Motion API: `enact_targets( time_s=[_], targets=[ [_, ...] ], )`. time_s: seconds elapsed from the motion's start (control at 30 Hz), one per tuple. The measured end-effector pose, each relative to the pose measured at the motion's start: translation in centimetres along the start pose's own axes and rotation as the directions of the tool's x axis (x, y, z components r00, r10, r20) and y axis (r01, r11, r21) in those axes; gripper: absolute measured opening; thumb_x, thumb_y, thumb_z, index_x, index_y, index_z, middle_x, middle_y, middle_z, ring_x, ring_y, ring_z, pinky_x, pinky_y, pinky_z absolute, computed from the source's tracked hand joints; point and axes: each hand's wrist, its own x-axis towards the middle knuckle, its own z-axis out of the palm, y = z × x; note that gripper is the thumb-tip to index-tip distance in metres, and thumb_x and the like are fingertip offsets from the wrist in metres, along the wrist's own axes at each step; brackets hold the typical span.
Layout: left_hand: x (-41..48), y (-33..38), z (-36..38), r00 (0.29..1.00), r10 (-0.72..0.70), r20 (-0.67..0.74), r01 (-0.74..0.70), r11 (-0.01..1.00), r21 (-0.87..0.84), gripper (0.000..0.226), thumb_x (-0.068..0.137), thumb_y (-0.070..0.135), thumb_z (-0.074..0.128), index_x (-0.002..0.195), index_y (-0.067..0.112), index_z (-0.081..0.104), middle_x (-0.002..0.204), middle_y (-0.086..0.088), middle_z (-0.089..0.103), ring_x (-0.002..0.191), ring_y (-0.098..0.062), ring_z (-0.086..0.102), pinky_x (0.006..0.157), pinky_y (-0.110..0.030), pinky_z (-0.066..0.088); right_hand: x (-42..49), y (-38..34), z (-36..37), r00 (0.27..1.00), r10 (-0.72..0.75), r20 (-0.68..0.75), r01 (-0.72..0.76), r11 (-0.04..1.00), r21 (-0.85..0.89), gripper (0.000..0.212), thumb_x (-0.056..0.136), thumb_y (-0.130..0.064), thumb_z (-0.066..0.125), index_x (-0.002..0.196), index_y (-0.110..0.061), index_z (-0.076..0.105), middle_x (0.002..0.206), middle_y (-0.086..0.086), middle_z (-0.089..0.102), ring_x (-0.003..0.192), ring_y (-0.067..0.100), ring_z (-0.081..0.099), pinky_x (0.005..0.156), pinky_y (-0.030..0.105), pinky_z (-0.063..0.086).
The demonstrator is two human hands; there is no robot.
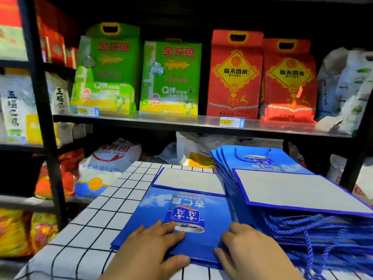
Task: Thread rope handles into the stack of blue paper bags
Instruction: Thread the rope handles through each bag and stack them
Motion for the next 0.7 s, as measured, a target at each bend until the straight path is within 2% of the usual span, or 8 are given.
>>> enact_targets(
  time_s=[0.1,0.17,0.27,0.37,0.43,0.5,0.6,0.7],
  targets=[
    [-0.6,-0.1,-0.3,0.999,0.015,0.043,-0.016,1.0,0.026,0.131,0.017,0.088,-0.018,0.139,0.053,0.014,0.153,0.024,0.002,0.143,-0.005,0.001,0.114,-0.031,0.006,-0.9,0.2,-0.7,0.979,0.052,0.196,-0.046,0.998,-0.036,0.034,0.094,-0.044,0.034,0.111,-0.018,0.051,0.096,0.002,0.027,0.103,0.026,0.047,0.072,0.029,0.03],
    [-0.8,0.1,-0.3,0.998,0.015,0.053,-0.019,0.997,0.079,0.139,0.009,0.089,-0.023,0.139,0.052,0.013,0.152,0.025,0.0,0.143,-0.006,0.002,0.114,-0.031,0.009,-1.0,-0.1,-1.3,0.951,0.102,0.291,-0.1,0.995,-0.022,0.016,0.096,-0.031,0.034,0.099,-0.018,0.043,0.094,0.004,0.027,0.088,0.022,0.039,0.072,0.031,0.032],
    [-1.1,0.8,-0.2,0.998,0.013,0.056,-0.019,0.992,0.124,0.106,0.042,0.082,-0.006,0.14,0.048,0.013,0.153,0.021,0.003,0.141,-0.005,0.008,0.111,-0.03,0.016,-1.0,-0.2,-1.6,0.949,0.137,0.284,-0.158,0.986,0.052,0.005,0.096,-0.026,0.035,0.092,-0.023,0.033,0.094,0.002,0.04,0.086,0.02,0.036,0.074,0.031,0.033],
    [-1.6,1.5,-0.7,0.994,-0.02,0.105,0.008,0.993,0.121,0.064,0.084,0.072,0.016,0.142,0.047,0.008,0.154,0.02,-0.003,0.143,-0.009,0.002,0.113,-0.032,0.014,-0.5,0.2,-2.2,0.954,0.153,0.259,-0.227,0.93,0.288,0.009,0.092,-0.03,0.045,0.085,-0.031,0.039,0.085,-0.006,0.056,0.077,0.012,0.052,0.07,0.021,0.042],
    [-2.0,1.3,-0.4,0.998,-0.006,0.065,-0.001,0.995,0.101,0.082,0.068,0.085,0.009,0.142,0.049,0.007,0.154,0.022,-0.003,0.143,-0.007,0.0,0.114,-0.032,0.009,-0.2,0.4,-2.4,0.951,0.135,0.276,-0.275,0.778,0.565,0.014,0.087,-0.025,0.054,0.09,-0.033,0.043,0.066,-0.004,0.056,0.056,0.002,0.052,0.054,0.013,0.04],
    [-2.7,1.4,-0.4,0.998,0.001,-0.056,-0.001,1.0,-0.009,0.109,0.034,0.092,-0.014,0.131,0.059,0.023,0.145,0.034,0.015,0.138,0.003,0.011,0.112,-0.024,0.014,0.3,0.2,-2.3,0.938,0.135,0.321,-0.343,0.507,0.791,0.02,0.085,-0.016,0.059,0.096,-0.029,0.048,0.057,-0.001,0.053,0.044,0.012,0.055,0.042,0.02,0.042],
    [-3.5,1.8,0.2,0.961,-0.041,-0.275,-0.054,0.942,-0.331,0.055,0.043,0.085,0.006,0.082,0.072,0.043,0.114,0.042,0.038,0.109,0.017,0.038,0.097,-0.013,0.029,1.2,-0.5,-2.2,0.926,0.165,0.339,-0.372,0.254,0.893,0.02,0.083,-0.005,0.062,0.097,-0.016,0.052,0.051,0.0,0.049,0.038,0.019,0.055,0.035,0.023,0.041],
    [-3.4,3.4,0.4,0.943,-0.071,-0.326,-0.086,0.892,-0.443,0.037,0.043,0.081,0.024,0.067,0.067,0.049,0.106,0.035,0.042,0.098,0.011,0.043,0.089,-0.013,0.033,1.6,-1.0,-2.0,0.919,0.197,0.342,-0.376,0.172,0.911,0.019,0.082,-0.002,0.062,0.097,-0.011,0.053,0.05,0.002,0.053,0.036,0.018,0.054,0.034,0.021,0.041]
  ],
)
